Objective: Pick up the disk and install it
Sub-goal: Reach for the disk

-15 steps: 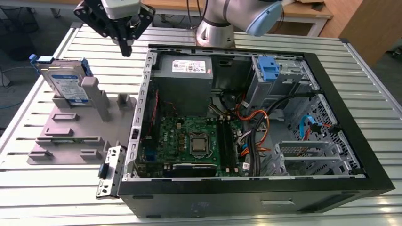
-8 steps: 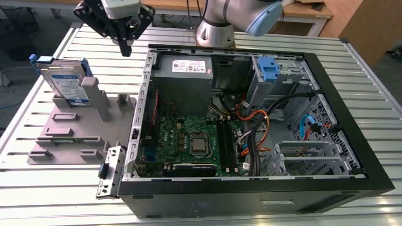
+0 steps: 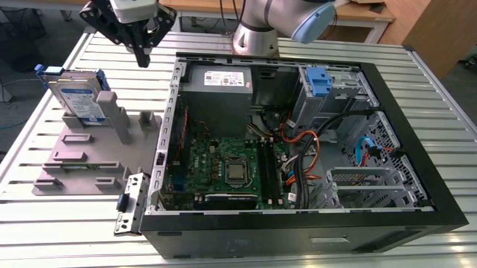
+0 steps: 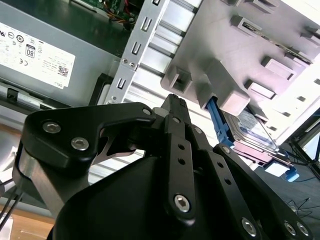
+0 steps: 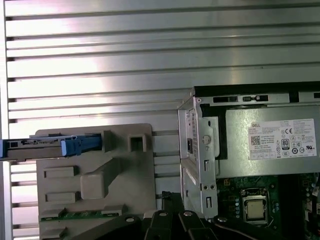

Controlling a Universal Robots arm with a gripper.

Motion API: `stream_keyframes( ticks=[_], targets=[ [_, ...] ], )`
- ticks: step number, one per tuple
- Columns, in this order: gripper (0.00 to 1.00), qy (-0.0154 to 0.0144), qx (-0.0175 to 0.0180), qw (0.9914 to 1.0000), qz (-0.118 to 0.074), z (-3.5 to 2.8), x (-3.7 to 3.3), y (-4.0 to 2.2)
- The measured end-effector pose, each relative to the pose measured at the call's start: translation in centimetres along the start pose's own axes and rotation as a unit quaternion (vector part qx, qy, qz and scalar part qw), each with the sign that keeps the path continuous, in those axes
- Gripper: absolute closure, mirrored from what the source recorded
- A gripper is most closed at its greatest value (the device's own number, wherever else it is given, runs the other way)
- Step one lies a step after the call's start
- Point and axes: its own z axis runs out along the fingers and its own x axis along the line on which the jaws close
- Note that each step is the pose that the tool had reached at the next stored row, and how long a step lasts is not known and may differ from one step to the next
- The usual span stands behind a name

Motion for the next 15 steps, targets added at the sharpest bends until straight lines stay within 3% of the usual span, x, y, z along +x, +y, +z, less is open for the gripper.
stream_keyframes(
  ticks=[15],
  targets=[
    [0.89,-0.0002,0.0001,0.99999,0.005,0.13,3.16,-0.20]
  ],
)
